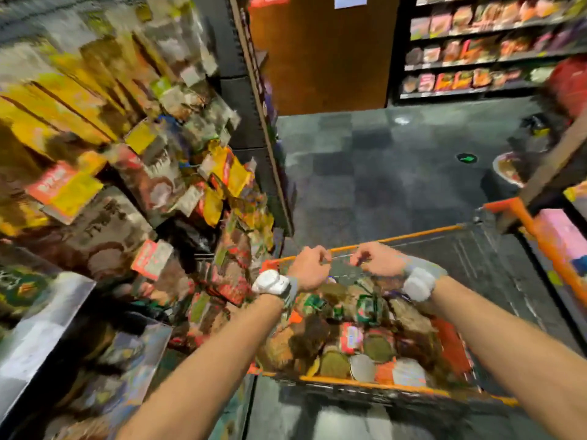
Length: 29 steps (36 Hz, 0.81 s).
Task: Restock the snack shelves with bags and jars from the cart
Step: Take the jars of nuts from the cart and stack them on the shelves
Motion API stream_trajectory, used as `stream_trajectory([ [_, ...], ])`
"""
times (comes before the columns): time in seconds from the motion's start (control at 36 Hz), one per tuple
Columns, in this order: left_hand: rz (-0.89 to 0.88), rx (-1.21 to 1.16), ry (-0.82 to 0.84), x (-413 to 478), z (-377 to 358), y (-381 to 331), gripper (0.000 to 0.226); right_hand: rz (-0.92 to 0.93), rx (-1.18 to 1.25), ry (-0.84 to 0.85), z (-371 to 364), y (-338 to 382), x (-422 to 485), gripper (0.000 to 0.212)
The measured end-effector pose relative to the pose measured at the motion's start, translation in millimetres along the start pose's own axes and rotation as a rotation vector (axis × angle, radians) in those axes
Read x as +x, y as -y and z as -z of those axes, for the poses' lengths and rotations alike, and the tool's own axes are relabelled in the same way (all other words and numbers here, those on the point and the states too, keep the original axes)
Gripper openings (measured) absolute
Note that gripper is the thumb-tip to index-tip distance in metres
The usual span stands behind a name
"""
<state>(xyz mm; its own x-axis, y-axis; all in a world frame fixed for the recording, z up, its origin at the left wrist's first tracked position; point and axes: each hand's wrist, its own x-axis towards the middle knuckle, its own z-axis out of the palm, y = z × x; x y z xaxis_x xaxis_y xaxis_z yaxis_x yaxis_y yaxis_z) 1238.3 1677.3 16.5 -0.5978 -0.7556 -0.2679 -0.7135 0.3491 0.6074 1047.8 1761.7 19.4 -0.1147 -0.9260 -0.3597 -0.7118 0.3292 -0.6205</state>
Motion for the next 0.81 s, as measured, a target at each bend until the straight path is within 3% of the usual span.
stream_trajectory([
  [0.25,0.171,0.064,0.180,69.1,-81.3,3.3,0.010,-0.241,0.069,0.051,-10.8,-127.4,50.6,0.020],
  [0.42,0.332,0.069,0.195,84.8,-104.3,11.8,0.045,-0.259,-0.076,0.150,-26.3,-180.7,66.2,0.027],
  [0.5,0.381,0.093,0.204,96.4,-108.7,23.8,0.056,-0.321,-0.012,0.178,-39.3,-197.8,70.9,0.020],
  [0.58,0.483,0.152,0.158,110.8,-112.0,44.7,0.049,-0.414,0.028,0.229,-56.4,-210.3,75.8,0.025],
  [0.81,0.595,0.326,0.295,128.5,-110.5,89.5,0.046,-0.467,0.166,0.198,-84.6,-186.0,101.2,0.018],
])
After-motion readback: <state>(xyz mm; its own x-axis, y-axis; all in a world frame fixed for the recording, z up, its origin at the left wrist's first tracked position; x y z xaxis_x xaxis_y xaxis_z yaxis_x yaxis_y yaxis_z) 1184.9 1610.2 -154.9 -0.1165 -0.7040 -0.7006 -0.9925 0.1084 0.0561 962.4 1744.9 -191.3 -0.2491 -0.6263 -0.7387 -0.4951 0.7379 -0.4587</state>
